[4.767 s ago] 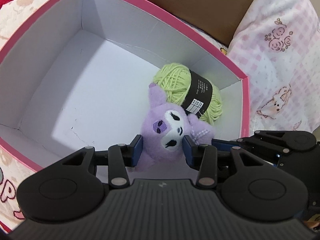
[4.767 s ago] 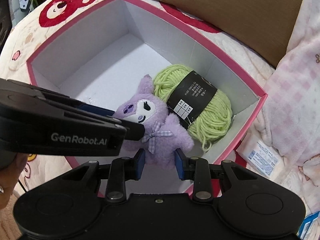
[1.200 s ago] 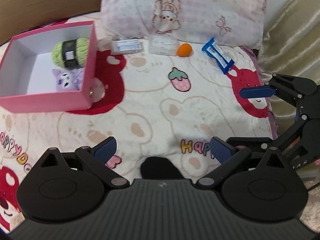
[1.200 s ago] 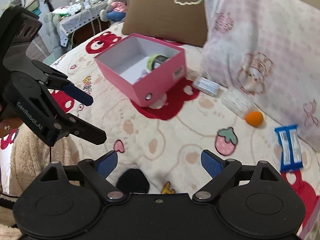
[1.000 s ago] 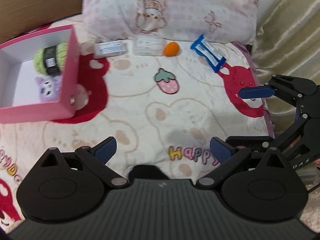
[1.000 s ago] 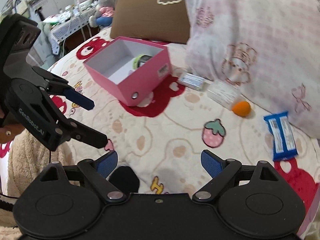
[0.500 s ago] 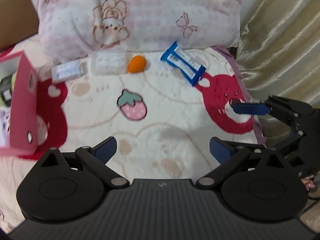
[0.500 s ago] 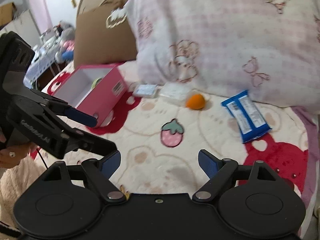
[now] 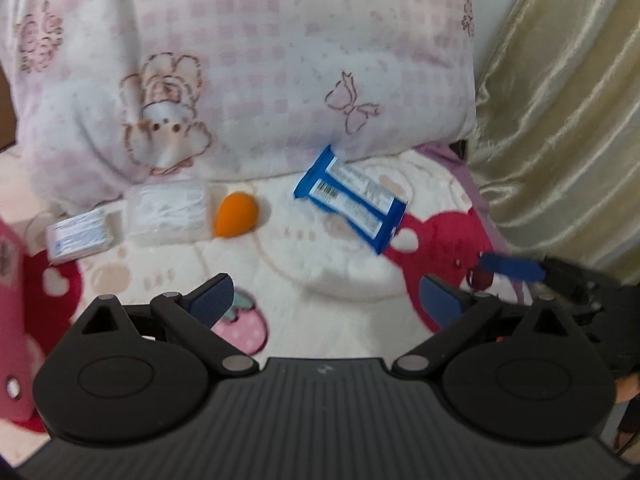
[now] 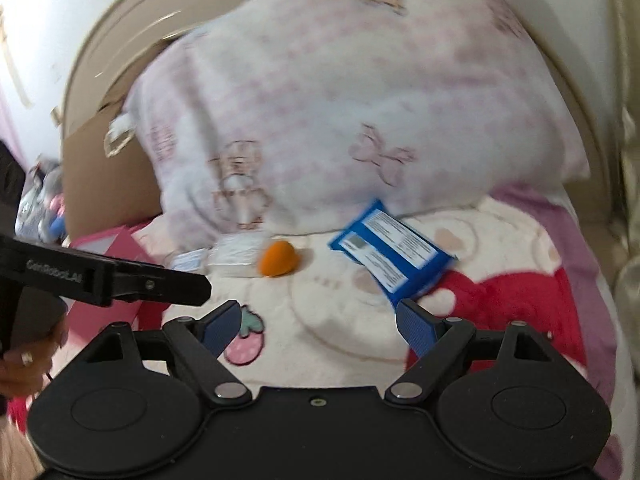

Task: Organize objects
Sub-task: 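Withdraw the left gripper and move it to the blue wrapped packet, then close the left gripper on the edge of the blue packet, then lift the blue packet with the left gripper and carry it toward the box, then lower the held blue packet into the pink box with the left gripper, then open the left gripper to release the packet inside the box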

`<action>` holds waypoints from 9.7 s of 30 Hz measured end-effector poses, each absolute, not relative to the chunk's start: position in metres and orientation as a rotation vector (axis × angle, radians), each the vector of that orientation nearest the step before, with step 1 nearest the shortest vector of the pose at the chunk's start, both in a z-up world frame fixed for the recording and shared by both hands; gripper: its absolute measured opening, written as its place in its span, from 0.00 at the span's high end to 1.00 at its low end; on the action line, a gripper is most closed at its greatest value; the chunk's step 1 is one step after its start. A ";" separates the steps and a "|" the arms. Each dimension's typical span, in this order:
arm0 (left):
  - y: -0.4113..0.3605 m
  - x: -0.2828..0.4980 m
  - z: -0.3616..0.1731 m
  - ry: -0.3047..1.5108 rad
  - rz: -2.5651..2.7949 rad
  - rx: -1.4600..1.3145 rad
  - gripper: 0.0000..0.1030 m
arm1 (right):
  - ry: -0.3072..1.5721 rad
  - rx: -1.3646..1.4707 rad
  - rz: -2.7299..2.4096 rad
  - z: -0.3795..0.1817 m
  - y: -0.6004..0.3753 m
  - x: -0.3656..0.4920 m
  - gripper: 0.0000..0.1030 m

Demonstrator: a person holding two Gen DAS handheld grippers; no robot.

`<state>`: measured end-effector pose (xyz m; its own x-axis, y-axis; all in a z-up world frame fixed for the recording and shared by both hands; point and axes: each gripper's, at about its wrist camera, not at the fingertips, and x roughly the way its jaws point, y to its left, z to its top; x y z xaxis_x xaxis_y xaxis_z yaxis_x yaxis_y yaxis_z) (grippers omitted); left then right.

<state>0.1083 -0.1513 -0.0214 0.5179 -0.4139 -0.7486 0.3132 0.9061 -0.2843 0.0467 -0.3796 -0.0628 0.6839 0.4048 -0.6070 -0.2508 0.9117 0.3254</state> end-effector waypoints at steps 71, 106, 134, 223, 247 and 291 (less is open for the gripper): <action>-0.187 0.162 -0.118 1.130 -0.402 -0.276 0.67 | 0.836 0.150 0.338 -0.150 -0.370 0.077 0.62; -0.152 0.100 -0.109 1.125 -0.294 -0.275 0.71 | 0.898 0.149 0.408 -0.133 -0.336 0.055 0.55; -0.070 0.008 -0.028 1.081 -0.253 -0.309 0.68 | 0.970 -0.018 0.618 -0.044 -0.256 -0.007 0.42; 0.257 0.111 -0.016 0.835 0.105 -0.397 0.63 | 0.943 -0.315 0.921 -0.015 0.093 0.138 0.69; 0.302 0.121 -0.064 0.850 0.208 -0.316 0.66 | 1.058 -0.217 1.016 -0.085 0.149 0.168 0.69; 0.301 0.127 -0.075 0.856 0.190 -0.298 0.50 | 1.088 -0.237 0.907 -0.106 0.153 0.176 0.81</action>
<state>0.1269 0.3006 -0.0753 0.6424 0.0456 -0.7650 -0.2825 0.9420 -0.1811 0.1763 0.1534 -0.1063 0.1579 0.5178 -0.8408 -0.7339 0.6312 0.2508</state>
